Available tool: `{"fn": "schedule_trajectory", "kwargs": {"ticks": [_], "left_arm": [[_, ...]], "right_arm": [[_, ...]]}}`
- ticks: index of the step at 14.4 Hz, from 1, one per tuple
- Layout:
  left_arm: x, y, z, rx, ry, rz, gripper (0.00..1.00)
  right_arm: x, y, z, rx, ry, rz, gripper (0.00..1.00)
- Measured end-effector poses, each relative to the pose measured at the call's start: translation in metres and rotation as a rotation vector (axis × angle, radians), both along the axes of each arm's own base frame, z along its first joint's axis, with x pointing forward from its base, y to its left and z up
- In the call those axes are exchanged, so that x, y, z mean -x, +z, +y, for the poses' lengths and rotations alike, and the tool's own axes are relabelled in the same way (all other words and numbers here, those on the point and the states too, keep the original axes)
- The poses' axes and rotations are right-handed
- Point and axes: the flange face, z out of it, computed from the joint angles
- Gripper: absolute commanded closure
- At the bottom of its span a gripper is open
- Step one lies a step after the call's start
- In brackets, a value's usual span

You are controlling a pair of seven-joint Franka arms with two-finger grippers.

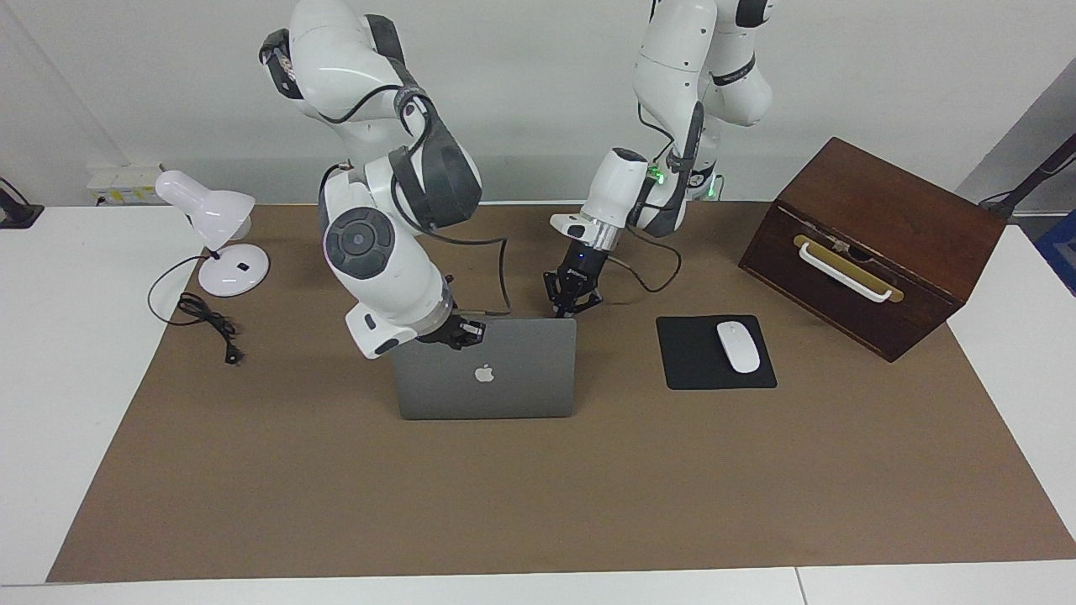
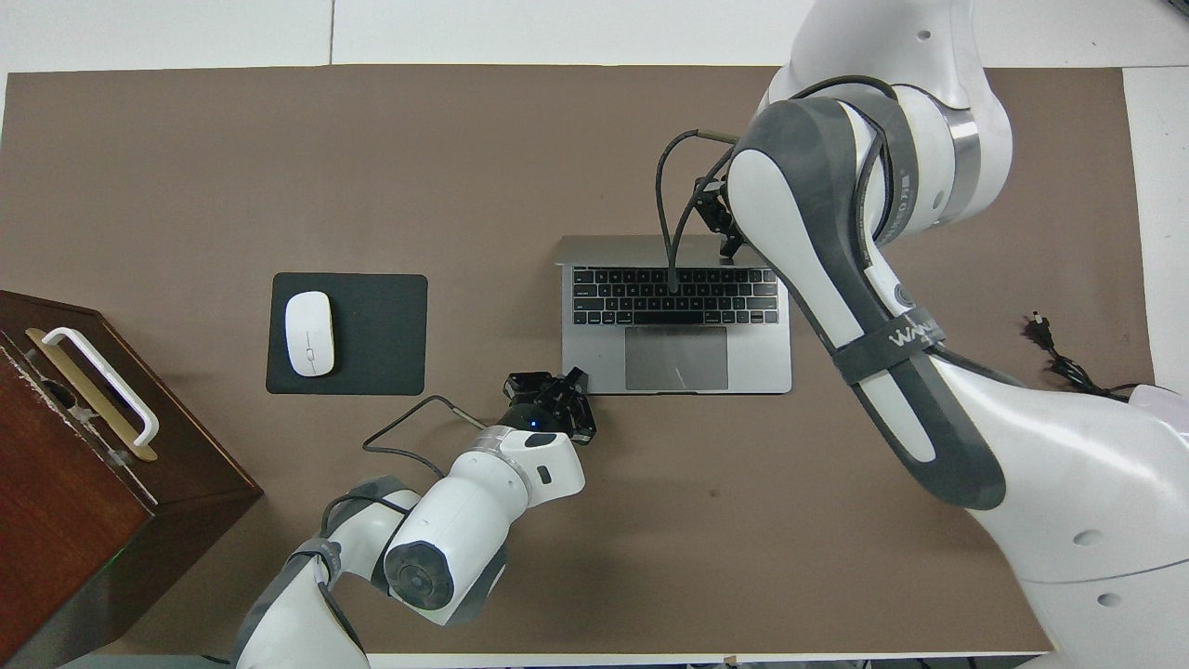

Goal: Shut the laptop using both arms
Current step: 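Push the laptop lid down toward the keyboard with the right gripper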

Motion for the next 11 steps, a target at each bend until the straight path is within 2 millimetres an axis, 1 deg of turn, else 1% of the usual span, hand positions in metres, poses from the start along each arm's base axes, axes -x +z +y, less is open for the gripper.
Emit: {"fn": "schedule_trajectory", "kwargs": {"ticks": [3, 7, 11], "left_arm": [[0.000, 0.000, 0.000, -0.002, -0.004, -0.002, 1.00], [0.001, 0.000, 0.000, -0.006, -0.009, -0.006, 1.00], [0.001, 0.000, 0.000, -0.007, -0.011, -0.007, 1.00]], "right_arm": [[0.017, -0.012, -0.001, 0.012, 0.005, 0.045, 1.00], [0.033, -0.026, -0.003, 0.016, 0.001, 0.070, 1.00], [0.052, -0.048, -0.004, 0.001, -0.016, 0.092, 1.00]]}}
